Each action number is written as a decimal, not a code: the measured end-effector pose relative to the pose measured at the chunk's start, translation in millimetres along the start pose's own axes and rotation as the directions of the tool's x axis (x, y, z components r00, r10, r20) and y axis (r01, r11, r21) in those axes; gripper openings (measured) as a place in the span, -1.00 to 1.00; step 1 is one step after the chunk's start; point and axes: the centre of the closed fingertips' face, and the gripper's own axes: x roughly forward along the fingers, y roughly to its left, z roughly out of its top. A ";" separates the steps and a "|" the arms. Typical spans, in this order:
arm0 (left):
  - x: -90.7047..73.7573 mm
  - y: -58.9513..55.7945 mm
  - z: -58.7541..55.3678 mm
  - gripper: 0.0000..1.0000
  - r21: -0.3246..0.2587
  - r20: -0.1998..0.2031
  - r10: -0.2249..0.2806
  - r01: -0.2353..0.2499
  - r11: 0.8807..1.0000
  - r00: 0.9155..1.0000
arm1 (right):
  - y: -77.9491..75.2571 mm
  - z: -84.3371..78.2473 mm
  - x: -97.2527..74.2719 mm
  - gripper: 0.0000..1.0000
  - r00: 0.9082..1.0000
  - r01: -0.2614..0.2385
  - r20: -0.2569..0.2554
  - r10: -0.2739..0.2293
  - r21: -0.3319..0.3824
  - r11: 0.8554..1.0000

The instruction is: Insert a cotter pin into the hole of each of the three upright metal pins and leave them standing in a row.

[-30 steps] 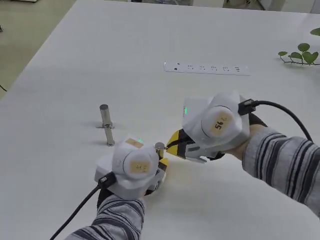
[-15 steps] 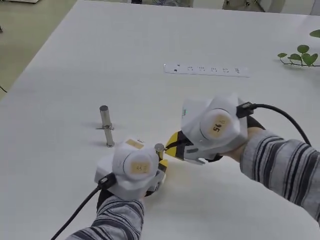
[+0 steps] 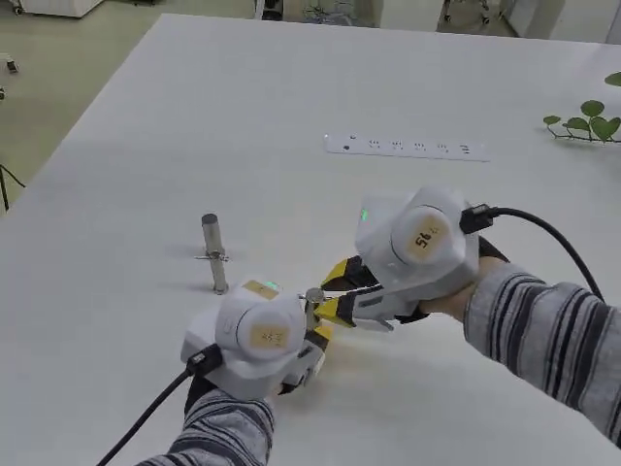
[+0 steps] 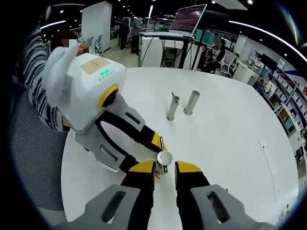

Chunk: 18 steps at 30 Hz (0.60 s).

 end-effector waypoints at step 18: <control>-23.7 1.6 10.6 -0.13 -0.026 0.026 -0.039 0.040 0.999 0.999 | 1.9 0.1 12.0 -0.84 0.999 -0.051 0.027 0.047 0.155 0.987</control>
